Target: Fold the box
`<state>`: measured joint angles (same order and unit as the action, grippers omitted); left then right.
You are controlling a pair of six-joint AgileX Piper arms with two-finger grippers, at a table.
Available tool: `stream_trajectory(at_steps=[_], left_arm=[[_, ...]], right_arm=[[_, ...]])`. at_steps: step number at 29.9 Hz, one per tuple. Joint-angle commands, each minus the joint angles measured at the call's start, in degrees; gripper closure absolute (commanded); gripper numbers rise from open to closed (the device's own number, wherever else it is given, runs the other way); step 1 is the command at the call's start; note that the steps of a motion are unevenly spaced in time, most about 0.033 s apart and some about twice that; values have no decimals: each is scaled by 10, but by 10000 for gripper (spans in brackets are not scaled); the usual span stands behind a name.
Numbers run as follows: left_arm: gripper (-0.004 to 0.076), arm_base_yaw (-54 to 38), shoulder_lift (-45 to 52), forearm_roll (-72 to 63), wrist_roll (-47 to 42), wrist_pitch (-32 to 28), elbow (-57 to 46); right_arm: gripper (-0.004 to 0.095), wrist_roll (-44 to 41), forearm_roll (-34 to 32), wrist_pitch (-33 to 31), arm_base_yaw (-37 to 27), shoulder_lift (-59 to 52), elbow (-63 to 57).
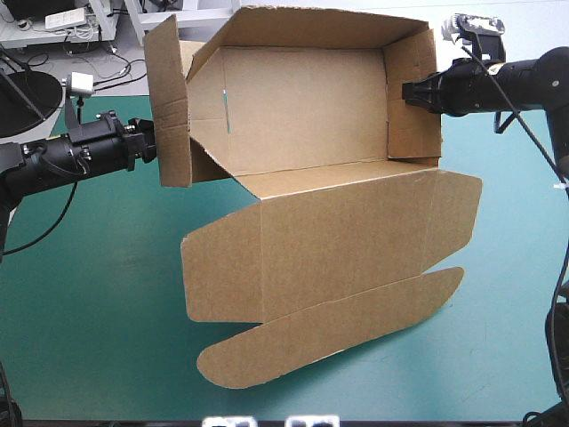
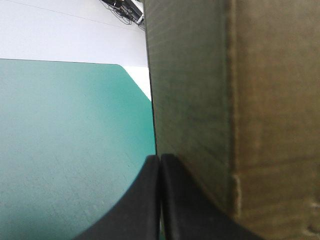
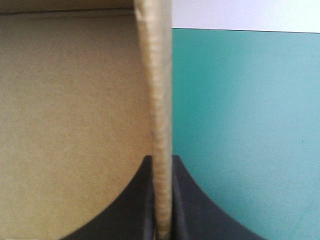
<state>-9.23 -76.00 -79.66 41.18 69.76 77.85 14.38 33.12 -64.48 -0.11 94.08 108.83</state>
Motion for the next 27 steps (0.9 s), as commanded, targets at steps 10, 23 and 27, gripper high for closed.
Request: stream_trajectory(at_steps=[10,23,27], left_arm=[[733,3,11,-55,-18,42,68],[734,32,11,2,-31,42,68],[734,31,11,4,-31,35,69]], right_arm=[[921,1,8,52,-2,-25,18],[921,5,40,62,-2,-24,18],[921,5,40,57,-2,-24,18]])
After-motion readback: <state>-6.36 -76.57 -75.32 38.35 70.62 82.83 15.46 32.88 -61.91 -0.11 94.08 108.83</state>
